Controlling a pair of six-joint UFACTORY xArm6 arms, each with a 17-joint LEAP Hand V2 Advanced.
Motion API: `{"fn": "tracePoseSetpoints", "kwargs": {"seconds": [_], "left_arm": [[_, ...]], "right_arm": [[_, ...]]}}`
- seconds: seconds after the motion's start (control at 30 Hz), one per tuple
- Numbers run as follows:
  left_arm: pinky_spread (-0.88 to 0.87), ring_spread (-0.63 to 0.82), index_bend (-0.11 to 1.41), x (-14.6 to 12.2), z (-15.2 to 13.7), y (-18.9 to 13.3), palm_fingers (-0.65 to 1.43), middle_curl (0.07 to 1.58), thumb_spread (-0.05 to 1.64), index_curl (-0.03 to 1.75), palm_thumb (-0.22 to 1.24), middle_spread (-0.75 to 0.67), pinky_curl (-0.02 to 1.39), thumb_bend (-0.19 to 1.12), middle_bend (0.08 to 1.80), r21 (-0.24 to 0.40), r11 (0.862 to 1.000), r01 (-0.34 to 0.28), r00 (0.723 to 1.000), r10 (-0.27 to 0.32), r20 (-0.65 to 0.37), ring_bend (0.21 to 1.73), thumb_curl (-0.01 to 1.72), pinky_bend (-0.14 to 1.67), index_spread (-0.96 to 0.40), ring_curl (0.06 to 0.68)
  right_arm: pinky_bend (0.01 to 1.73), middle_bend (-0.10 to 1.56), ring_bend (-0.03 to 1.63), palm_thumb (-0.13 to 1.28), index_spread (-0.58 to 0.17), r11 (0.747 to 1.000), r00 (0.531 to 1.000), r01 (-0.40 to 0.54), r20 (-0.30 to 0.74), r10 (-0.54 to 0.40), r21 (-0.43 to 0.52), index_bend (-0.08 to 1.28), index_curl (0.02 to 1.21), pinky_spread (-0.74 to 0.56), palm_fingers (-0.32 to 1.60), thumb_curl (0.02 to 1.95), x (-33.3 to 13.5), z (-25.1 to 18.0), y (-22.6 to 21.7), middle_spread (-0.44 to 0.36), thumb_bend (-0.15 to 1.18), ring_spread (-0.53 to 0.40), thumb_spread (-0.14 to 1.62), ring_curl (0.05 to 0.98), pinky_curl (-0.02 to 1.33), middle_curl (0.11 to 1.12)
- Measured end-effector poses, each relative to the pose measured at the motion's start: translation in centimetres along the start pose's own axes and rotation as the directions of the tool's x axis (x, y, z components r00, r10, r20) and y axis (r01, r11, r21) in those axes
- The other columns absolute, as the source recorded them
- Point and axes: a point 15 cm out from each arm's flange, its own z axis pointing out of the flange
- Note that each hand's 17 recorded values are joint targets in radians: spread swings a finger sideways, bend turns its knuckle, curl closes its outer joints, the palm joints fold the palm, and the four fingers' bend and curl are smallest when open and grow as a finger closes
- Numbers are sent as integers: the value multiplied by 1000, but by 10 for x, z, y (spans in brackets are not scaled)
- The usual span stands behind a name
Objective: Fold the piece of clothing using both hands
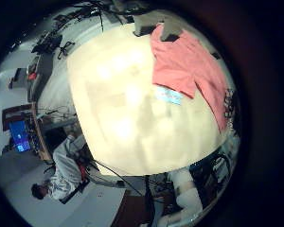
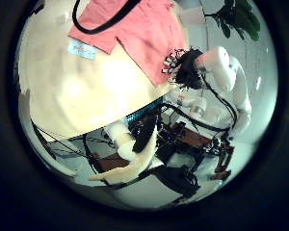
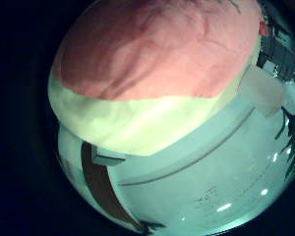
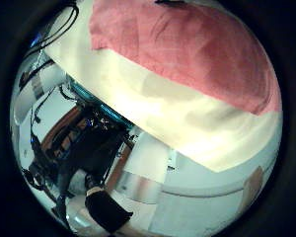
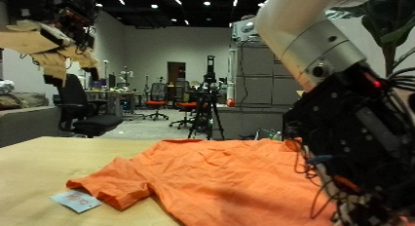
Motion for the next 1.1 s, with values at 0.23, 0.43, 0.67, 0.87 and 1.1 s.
{"fn": "tracePoseSetpoints", "kwargs": {"seconds": [0.23,0.43,0.67,0.87,1.1], "left_arm": [[489,455,159,57,50,-14,121,287,1056,386,241,127,308,-12,170,-91,977,-193,979,198,50,406,294,226,-49,215],[472,426,166,48,72,-29,79,280,1071,364,288,101,323,-15,171,-125,958,-259,938,280,203,436,296,265,-47,224],[455,406,160,29,96,-46,46,270,1075,349,320,105,337,-20,161,-141,957,-254,909,286,304,466,295,318,-35,232],[434,393,156,30,124,-68,17,267,1062,329,328,120,347,-23,172,-134,951,-278,894,308,326,502,294,367,-27,240],[405,369,155,25,135,-85,22,281,1050,314,344,120,344,-20,197,-112,958,-265,894,288,345,523,297,385,-27,242]], "right_arm": [[223,170,195,-61,-441,993,996,-74,46,71,91,378,359,365,24,118,24,-5,23,37,-51,238,1070,178,323,259],[234,166,192,-61,-450,975,991,-131,42,126,177,331,350,369,27,120,40,-23,39,45,-51,238,1074,191,329,253],[103,170,302,-58,-455,946,988,-154,60,143,285,336,360,363,27,129,39,-46,47,20,-50,311,1071,231,280,250],[63,207,503,-50,-459,959,987,-133,123,105,249,427,385,410,-27,135,7,-11,49,13,-45,228,1076,301,112,280],[229,230,422,-37,-464,955,986,-129,137,95,266,391,366,382,105,149,-14,3,57,26,-40,156,1061,274,148,303]]}}
